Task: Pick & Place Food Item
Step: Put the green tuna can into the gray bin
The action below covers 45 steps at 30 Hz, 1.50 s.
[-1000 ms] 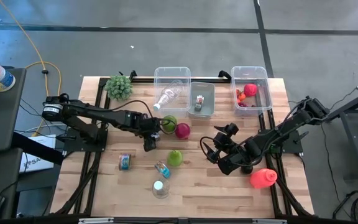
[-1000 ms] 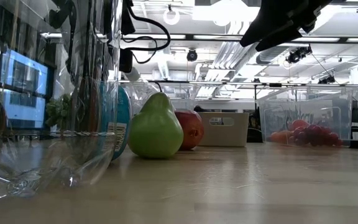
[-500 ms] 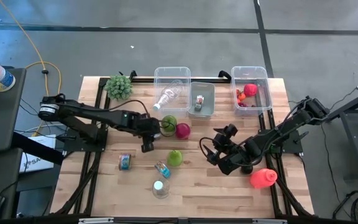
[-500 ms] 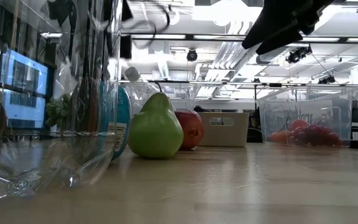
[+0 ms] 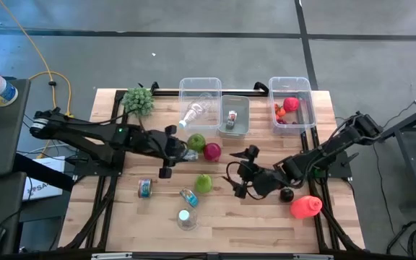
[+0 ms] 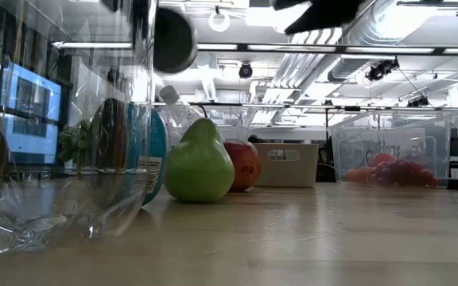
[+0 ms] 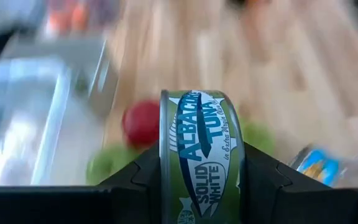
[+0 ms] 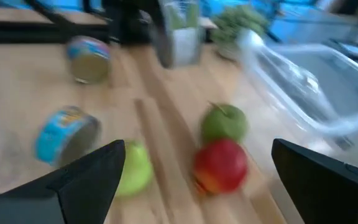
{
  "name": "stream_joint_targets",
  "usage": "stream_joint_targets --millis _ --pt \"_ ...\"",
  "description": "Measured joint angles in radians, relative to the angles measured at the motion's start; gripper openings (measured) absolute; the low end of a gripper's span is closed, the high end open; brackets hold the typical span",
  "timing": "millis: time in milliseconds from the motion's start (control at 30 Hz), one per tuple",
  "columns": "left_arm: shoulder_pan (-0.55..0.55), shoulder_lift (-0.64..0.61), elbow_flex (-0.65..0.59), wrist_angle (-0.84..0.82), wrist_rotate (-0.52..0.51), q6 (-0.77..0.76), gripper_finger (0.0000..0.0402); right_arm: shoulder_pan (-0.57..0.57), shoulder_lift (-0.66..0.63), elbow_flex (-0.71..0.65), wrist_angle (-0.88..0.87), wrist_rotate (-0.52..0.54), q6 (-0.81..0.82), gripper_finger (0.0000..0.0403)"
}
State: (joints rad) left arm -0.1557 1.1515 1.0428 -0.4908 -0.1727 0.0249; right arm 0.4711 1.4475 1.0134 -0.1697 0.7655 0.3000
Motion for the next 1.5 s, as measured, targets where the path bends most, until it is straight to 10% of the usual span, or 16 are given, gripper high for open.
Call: stream_joint_targets --millis 633,1500 --pt "-0.001 0.08 0.004 0.374 0.139 0.185 0.0139 -0.134 0.0 0.0 0.28 -0.129 -0.359 0.0374" --pt "0.045 0.11 0.003 0.439 0.22 0.18 0.0139 -0.232 0.0 0.0 0.329 -0.49 -0.359 0.0123"
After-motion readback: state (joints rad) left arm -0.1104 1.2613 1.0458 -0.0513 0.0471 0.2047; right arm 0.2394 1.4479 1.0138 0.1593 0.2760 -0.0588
